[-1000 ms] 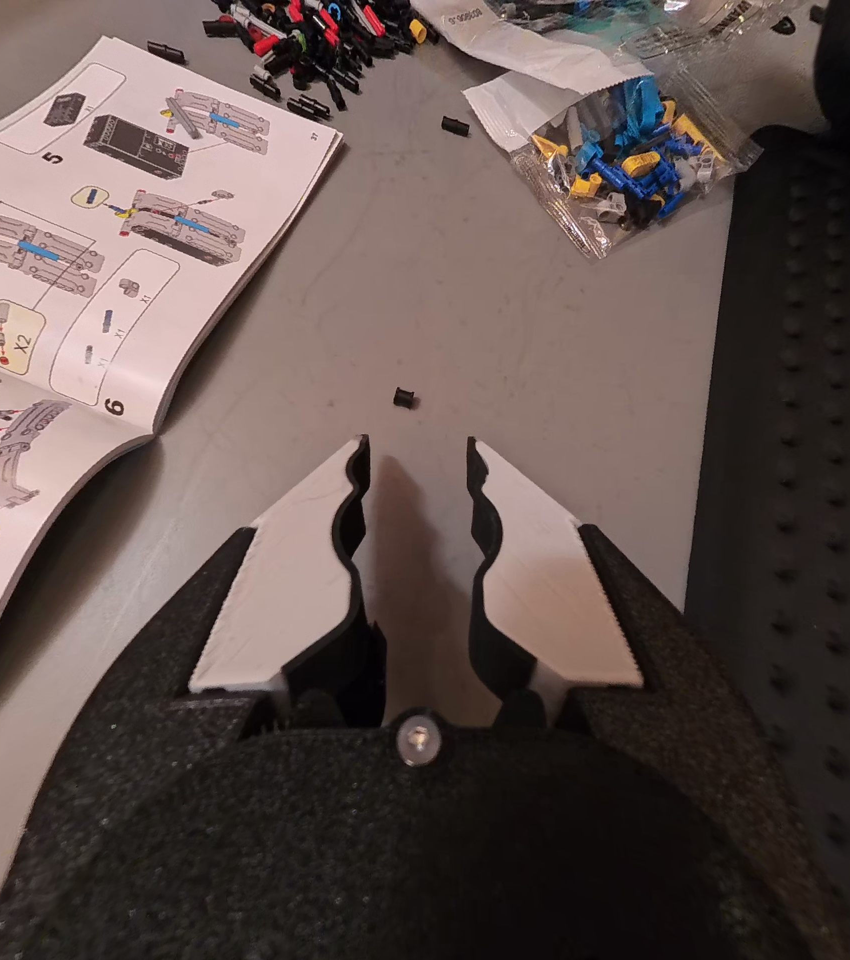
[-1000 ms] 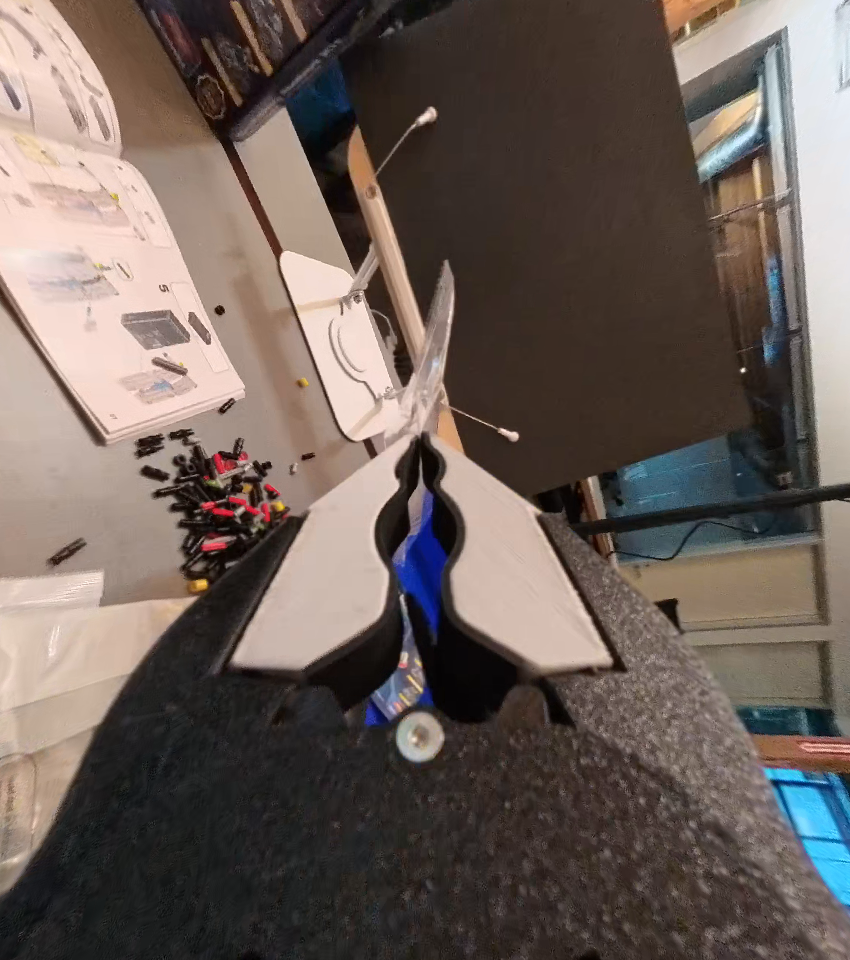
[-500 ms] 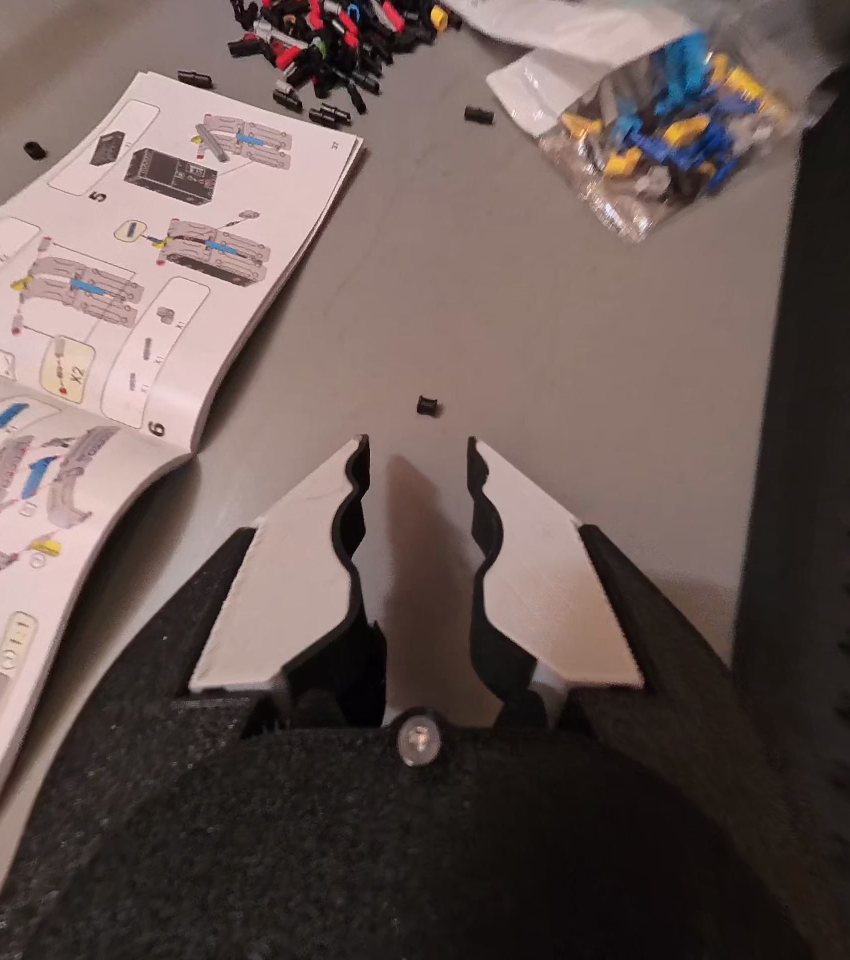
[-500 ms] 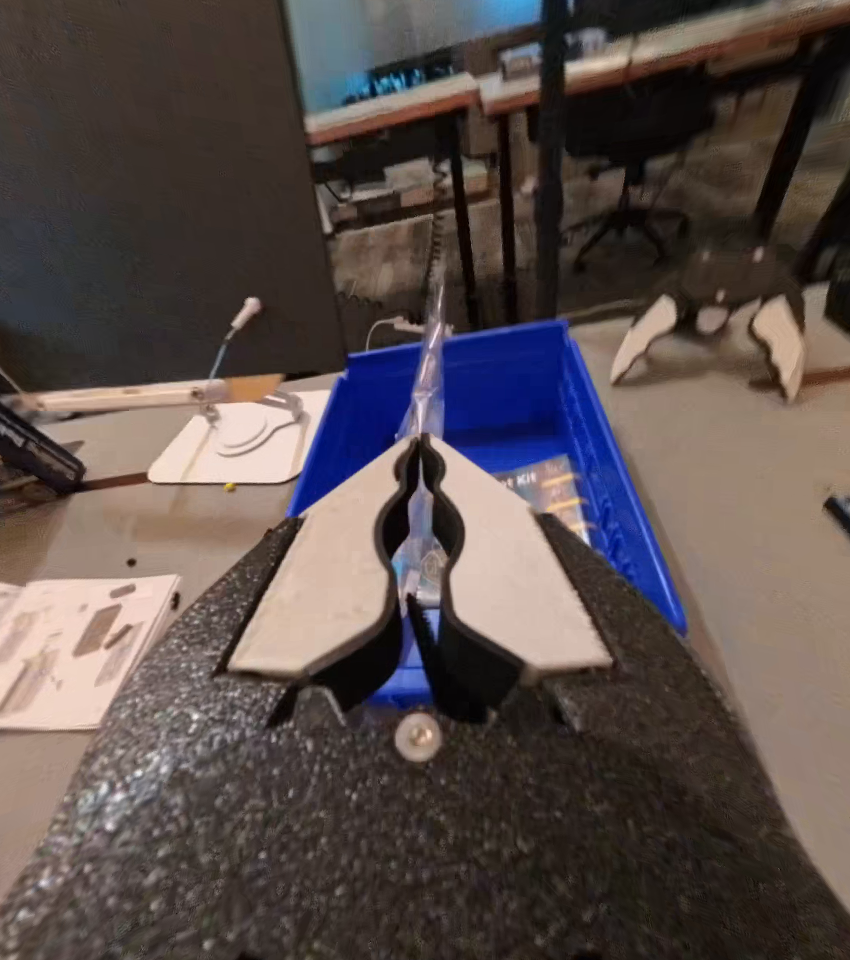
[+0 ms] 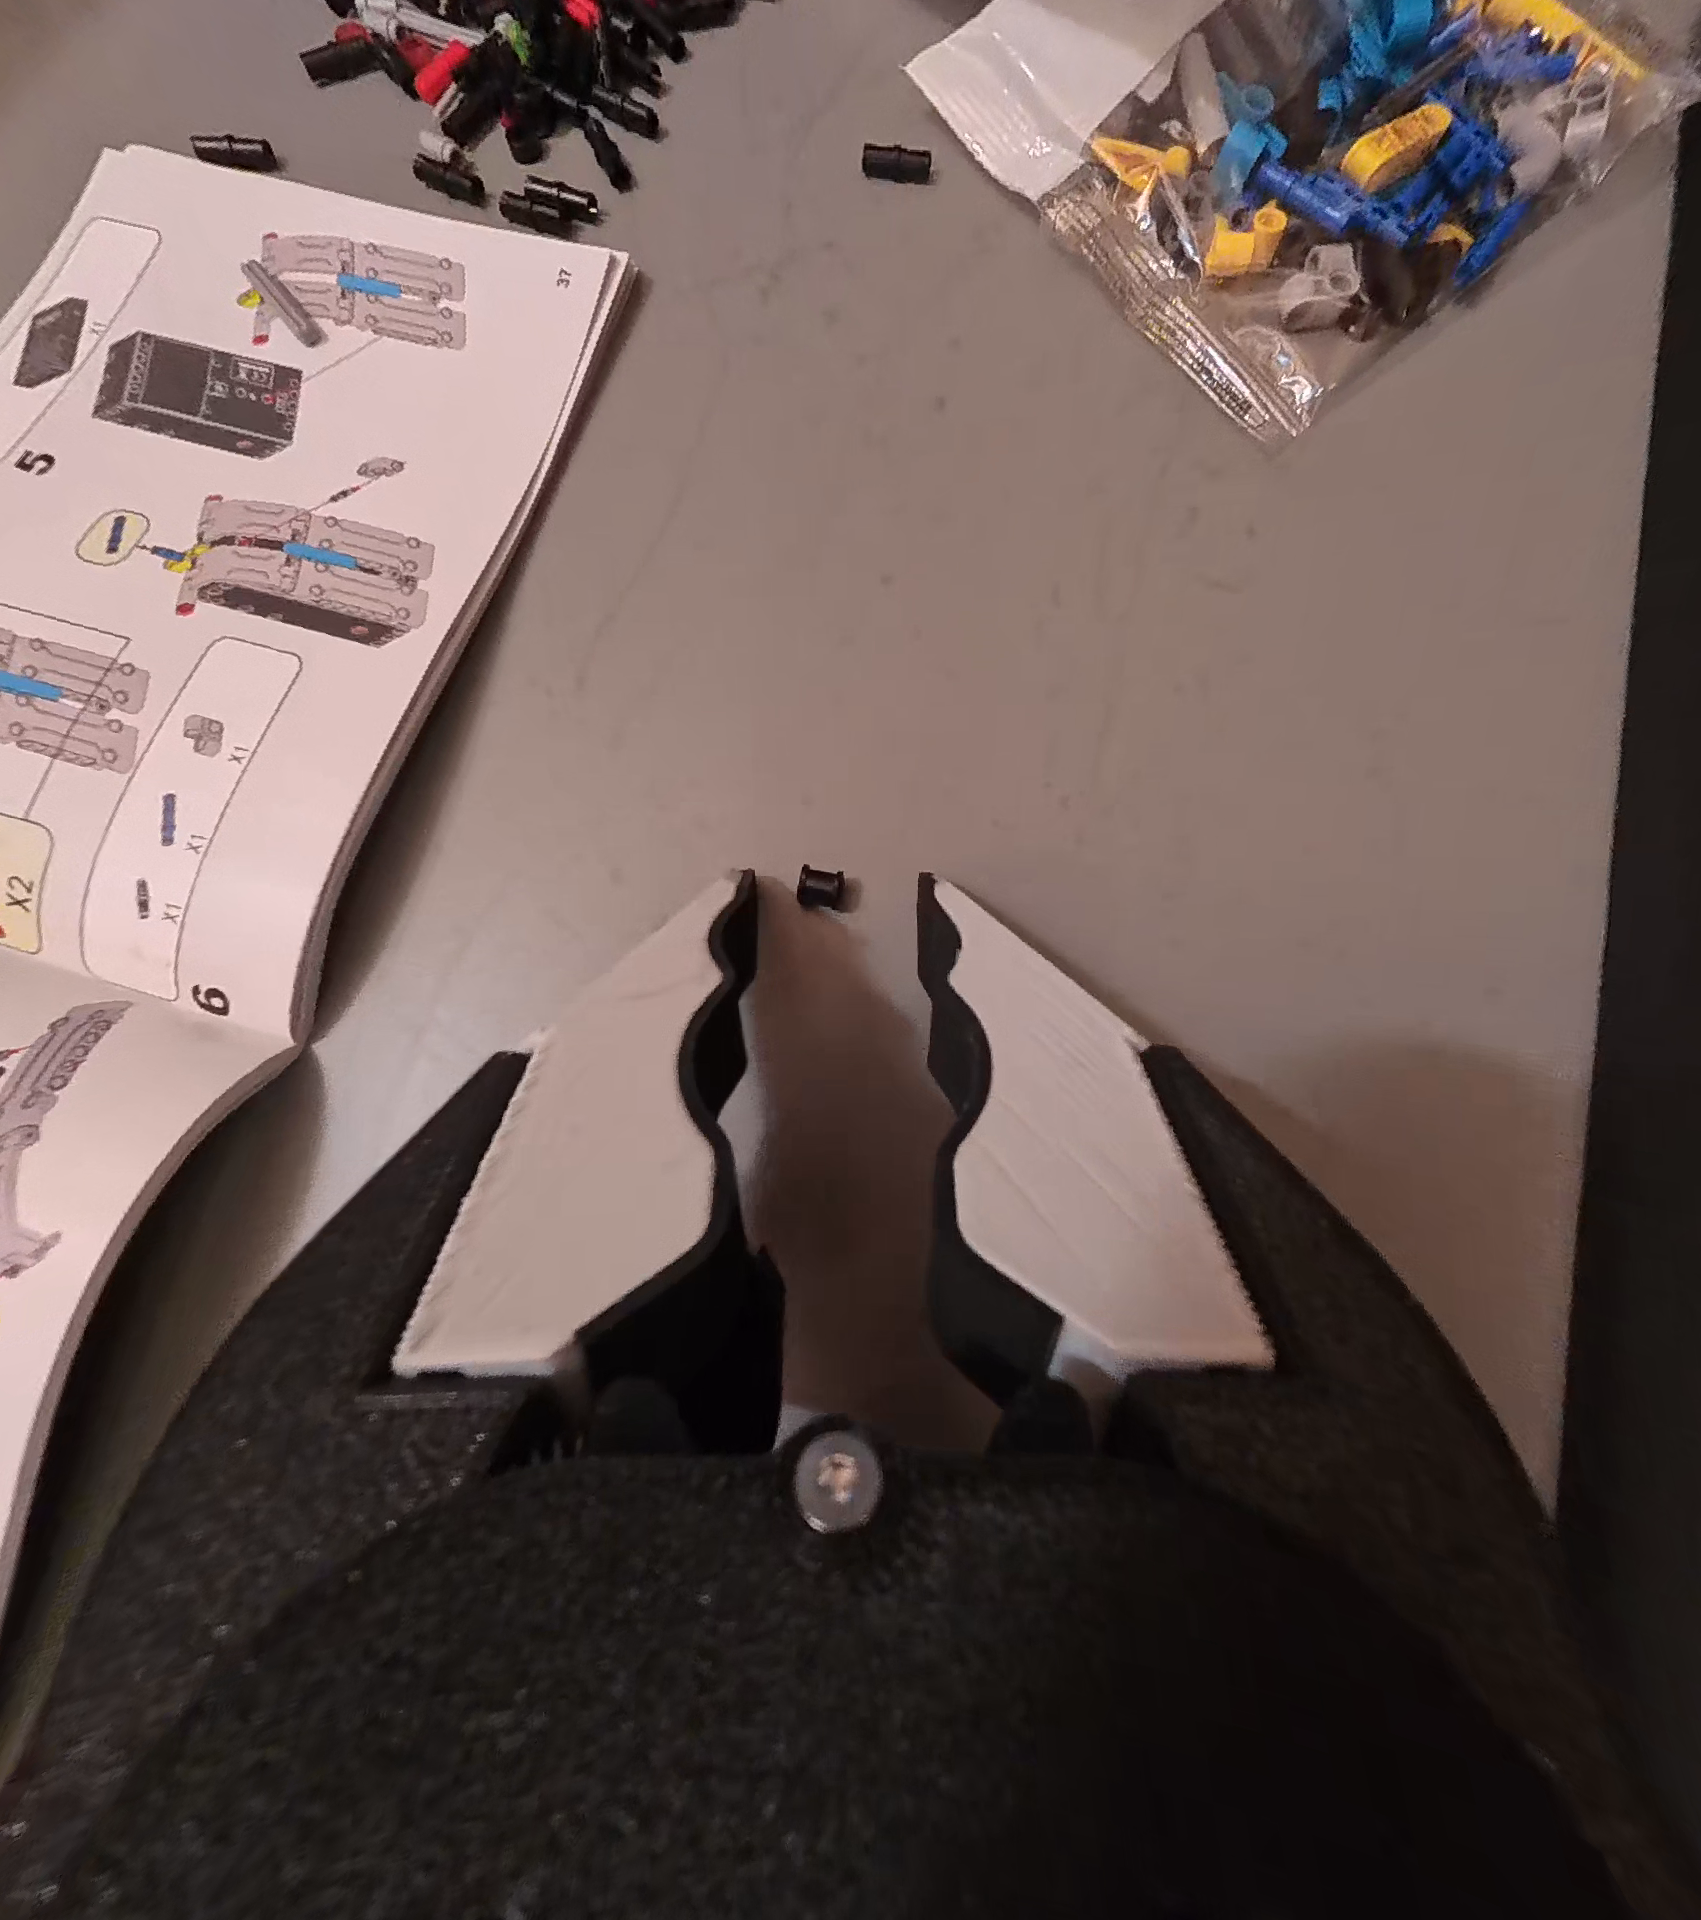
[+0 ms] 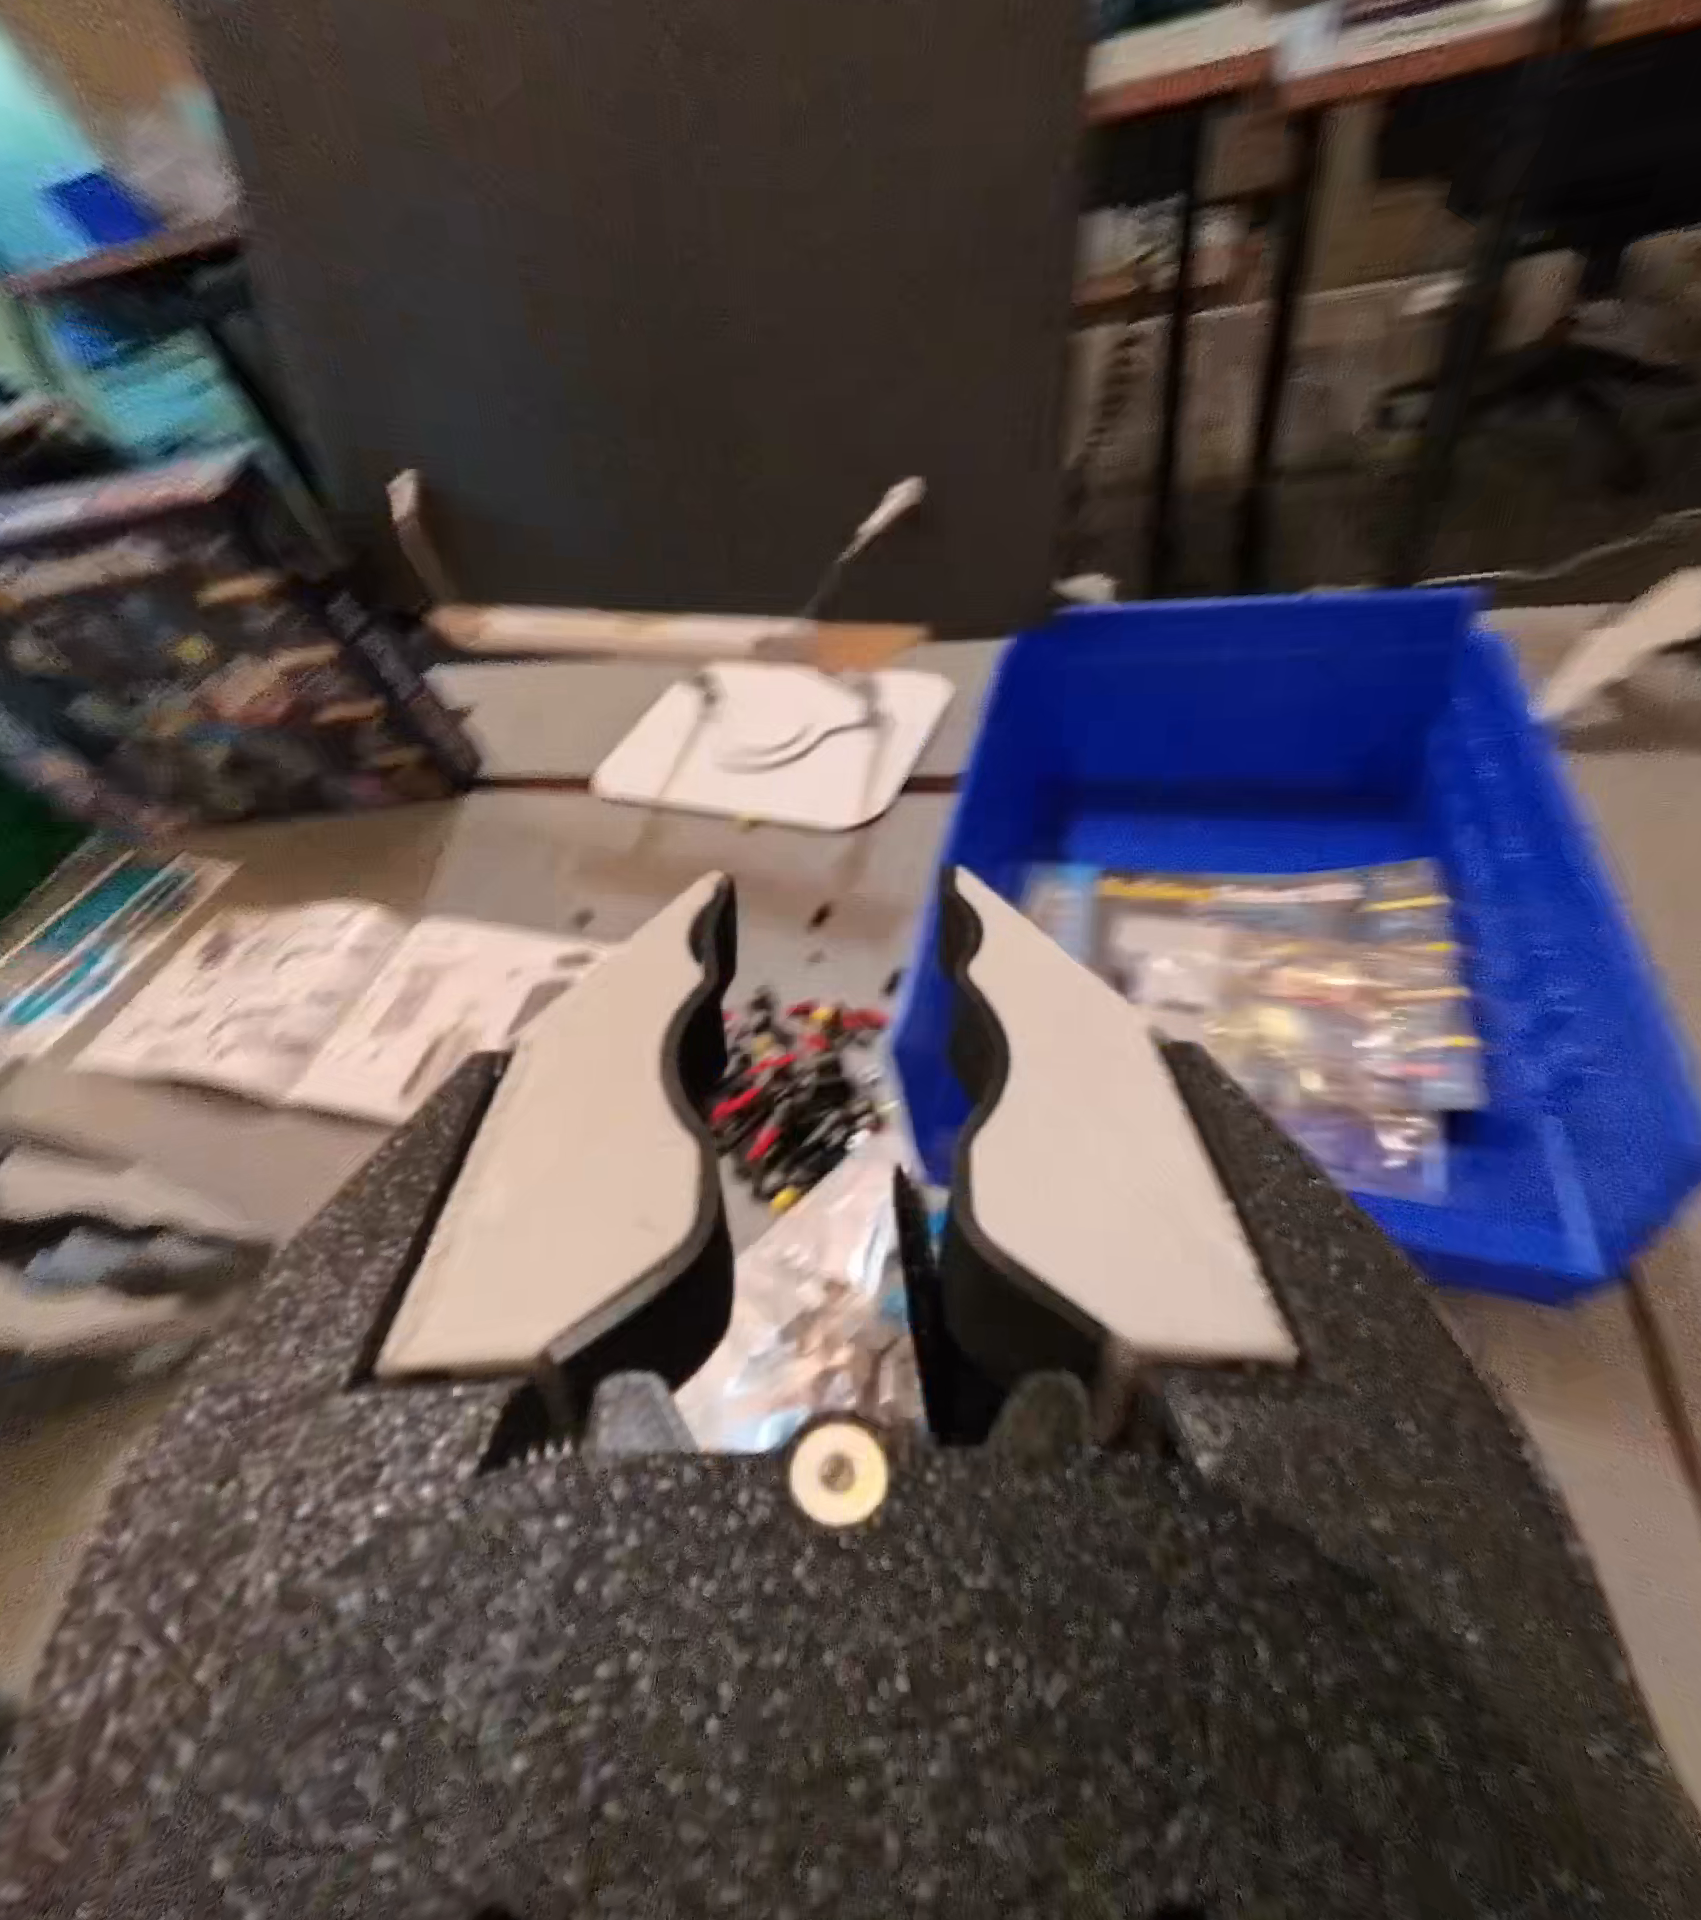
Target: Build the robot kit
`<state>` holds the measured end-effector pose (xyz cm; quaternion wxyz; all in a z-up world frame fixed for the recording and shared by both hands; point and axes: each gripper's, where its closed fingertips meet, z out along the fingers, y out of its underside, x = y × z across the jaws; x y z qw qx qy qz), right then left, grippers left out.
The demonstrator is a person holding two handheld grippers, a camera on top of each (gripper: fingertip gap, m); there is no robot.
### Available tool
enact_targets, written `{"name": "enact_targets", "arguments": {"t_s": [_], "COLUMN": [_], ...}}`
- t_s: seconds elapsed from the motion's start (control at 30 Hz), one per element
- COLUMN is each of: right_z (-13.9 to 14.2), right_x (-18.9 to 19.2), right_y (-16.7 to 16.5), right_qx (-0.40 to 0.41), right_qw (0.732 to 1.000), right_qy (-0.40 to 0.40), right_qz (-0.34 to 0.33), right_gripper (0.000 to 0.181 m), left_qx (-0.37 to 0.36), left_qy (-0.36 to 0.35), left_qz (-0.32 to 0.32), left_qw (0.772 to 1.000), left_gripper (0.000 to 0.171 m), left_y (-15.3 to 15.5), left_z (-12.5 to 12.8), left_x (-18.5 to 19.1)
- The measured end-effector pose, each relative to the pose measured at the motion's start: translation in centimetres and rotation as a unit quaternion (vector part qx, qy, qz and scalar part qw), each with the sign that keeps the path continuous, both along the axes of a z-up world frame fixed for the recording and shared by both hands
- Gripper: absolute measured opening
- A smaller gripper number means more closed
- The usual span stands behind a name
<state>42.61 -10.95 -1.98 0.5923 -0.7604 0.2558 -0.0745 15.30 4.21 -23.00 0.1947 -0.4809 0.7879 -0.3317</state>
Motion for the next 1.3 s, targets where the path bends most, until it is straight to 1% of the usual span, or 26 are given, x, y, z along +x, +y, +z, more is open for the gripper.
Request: {"name": "enact_targets", "arguments": {"t_s": [0.03, 0.07, 0.1, 0.13, 0.17, 0.2, 0.23, 0.27, 0.33, 0.4, 0.43, 0.5, 0.53, 0.67, 0.7, 0.73, 0.8, 0.87, 0.9, 1.0, 1.03, 1.1, 1.17, 1.23, 1.3], "right_z": [-1.8, -4.6, -8.1, -11.5, -14.6, -16.9, -18.4, -18.9, -19.0, -19.7, -20.4, -21.2, -21.4, -21.5, -21.5, -21.4, -21.4, -20.8, -20.0, -17.2, -17.0, -18.6, -19.5, -19.3, -19.0], "right_x": [-3.9, -7.6, -10.4, -12.6, -13.7, -13.5, -13.0, -12.6, -12.8, -13.3, -12.9, -11.8, -11.8, -12.0, -12.0, -12.1, -12.0, -10.9, -10.0, -6.5, -5.1, -3.0, -2.2, -2.0, -2.0], "right_y": [1.8, 3.4, 4.4, 5.1, 5.4, 5.4, 5.5, 5.8, 7.0, 7.6, 7.4, 6.7, 6.6, 6.8, 6.7, 6.8, 6.9, 6.9, 7.1, 8.3, 8.8, 8.8, 9.1, 9.2, 9.3], "right_qx": [-0.026, -0.066, -0.115, -0.167, -0.220, -0.271, -0.306, -0.319, -0.302, -0.299, -0.318, -0.351, -0.357, -0.351, -0.350, -0.348, -0.350, -0.360, -0.356, -0.324, -0.319, -0.348, -0.348, -0.331, -0.309], "right_qw": [0.997, 0.988, 0.976, 0.964, 0.953, 0.946, 0.940, 0.939, 0.945, 0.940, 0.935, 0.928, 0.926, 0.928, 0.928, 0.928, 0.927, 0.925, 0.928, 0.943, 0.945, 0.934, 0.934, 0.940, 0.948], "right_qy": [0.013, 0.044, 0.075, 0.086, 0.076, 0.050, 0.024, 0.012, 0.042, 0.098, 0.102, 0.079, 0.078, 0.079, 0.078, 0.078, 0.077, 0.060, 0.053, 0.050, 0.050, 0.070, 0.081, 0.079, 0.078], "right_qz": [0.072, 0.133, 0.168, 0.190, 0.192, 0.170, 0.148, 0.129, 0.119, 0.128, 0.119, 0.097, 0.096, 0.102, 0.103, 0.110, 0.113, 0.104, 0.095, 0.060, 0.048, 0.030, 0.028, 0.022, 0.018], "right_gripper": [0.038, 0.042, 0.055, 0.058, 0.057, 0.057, 0.051, 0.036, 0.029, 0.034, 0.034, 0.031, 0.031, 0.025, 0.018, 0.004, 0.004, 0.004, 0.004, 0.004, 0.004, 0.004, 0.004, 0.004, 0.006], "left_qx": [-0.009, -0.012, -0.013, -0.014, -0.014, -0.015, -0.015, -0.014, -0.014, -0.016, -0.018, -0.023, -0.025, -0.031, -0.031, -0.031, -0.031, -0.022, -0.017, -0.001, -0.003, -0.015, -0.023, -0.022, -0.034], "left_qy": [0.003, 0.004, 0.003, 0.004, 0.004, 0.005, 0.006, 0.007, 0.009, 0.011, 0.011, 0.010, 0.009, 0.010, 0.011, 0.011, 0.008, -0.005, -0.014, -0.036, -0.037, -0.031, -0.020, -0.009, -0.001], "left_qz": [-0.001, 0.001, 0.001, 0.000, 0.001, 0.001, 0.002, 0.002, 0.003, 0.002, 0.002, 0.002, 0.001, -0.007, -0.008, -0.012, -0.025, -0.038, -0.042, -0.029, -0.020, -0.010, -0.015, -0.017, -0.023], "left_qw": [1.000, 1.000, 1.000, 1.000, 1.000, 1.000, 1.000, 1.000, 1.000, 1.000, 1.000, 1.000, 1.000, 0.999, 0.999, 0.999, 0.999, 0.999, 0.999, 0.999, 0.999, 0.999, 0.999, 1.000, 0.999], "left_gripper": [0.028, 0.025, 0.024, 0.024, 0.023, 0.023, 0.021, 0.020, 0.017, 0.014, 0.013, 0.012, 0.008, 0.007, 0.007, 0.007, 0.007, 0.007, 0.007, 0.007, 0.007, 0.007, 0.007, 0.007, 0.007], "left_y": [-0.1, 0.0, 0.1, 0.1, 0.1, 0.1, 0.2, 0.2, 0.3, 0.5, 0.5, 0.5, 0.5, 0.5, 0.5, 0.4, 0.0, -0.4, -0.5, 0.0, 0.1, -0.2, -1.0, -1.5, -2.2], "left_z": [0.0, 0.0, 0.0, 0.0, 0.0, 0.0, 0.0, 0.0, 0.0, -0.1, -0.1, -0.1, -0.1, 0.0, 0.0, 0.0, 0.5, 1.7, 2.6, 4.4, 4.6, 4.5, 3.9, 3.1, 2.5], "left_x": [0.0, 0.0, 0.1, 0.1, 0.1, 0.2, 0.3, 0.4, 0.6, 0.6, 0.6, 0.6, 0.6, 0.6, 0.8, 1.0, 2.0, 4.0, 5.5, 11.9, 14.2, 18.2, 20.7, 22.0, 22.3]}}
